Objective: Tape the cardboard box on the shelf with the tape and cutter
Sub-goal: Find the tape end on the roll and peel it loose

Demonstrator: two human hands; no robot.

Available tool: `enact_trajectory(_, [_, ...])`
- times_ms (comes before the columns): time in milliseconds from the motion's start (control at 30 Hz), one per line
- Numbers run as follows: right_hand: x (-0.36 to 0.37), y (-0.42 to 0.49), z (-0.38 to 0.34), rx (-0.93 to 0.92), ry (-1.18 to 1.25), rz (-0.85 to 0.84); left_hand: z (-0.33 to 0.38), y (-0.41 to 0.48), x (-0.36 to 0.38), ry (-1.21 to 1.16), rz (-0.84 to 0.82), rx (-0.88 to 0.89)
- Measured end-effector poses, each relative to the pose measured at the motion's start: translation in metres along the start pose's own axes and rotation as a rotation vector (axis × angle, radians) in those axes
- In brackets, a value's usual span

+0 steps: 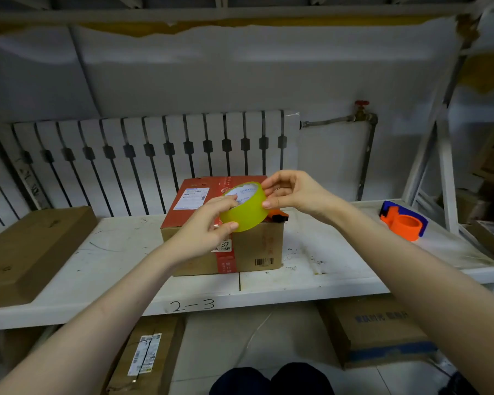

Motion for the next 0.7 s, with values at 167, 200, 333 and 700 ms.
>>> enact_trajectory(167, [0.010,-0.009,0.011,0.065,0.071,-0.045,-0.001,-0.004,0.007,-0.062,-0.006,-0.014])
enact_trajectory(200, [0.014,-0.012,0.016,0.096,0.093,-0.074,0.000,-0.005,0.010,-0.083,-0.001,-0.013])
enact_trajectory(333, [0.017,-0.020,0.013,0.031,0.119,0.003,-0.001,-0.010,0.021,-0.151,-0.006,-0.036])
enact_trajectory(700, [0.029,-0.054,-0.017,-0.230,-0.535,0.371,0.007,-0.021,0.047,-0.463,0.101,-0.091])
Point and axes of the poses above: each hand's wrist, its own y-axis towards the middle knuckle, its own x-axis out of the palm, z = x × y, the point moved 8 cm from there along y, towards the middle knuckle, and after that the axes turned 10 degrees about -y, right-handed, at the moved point
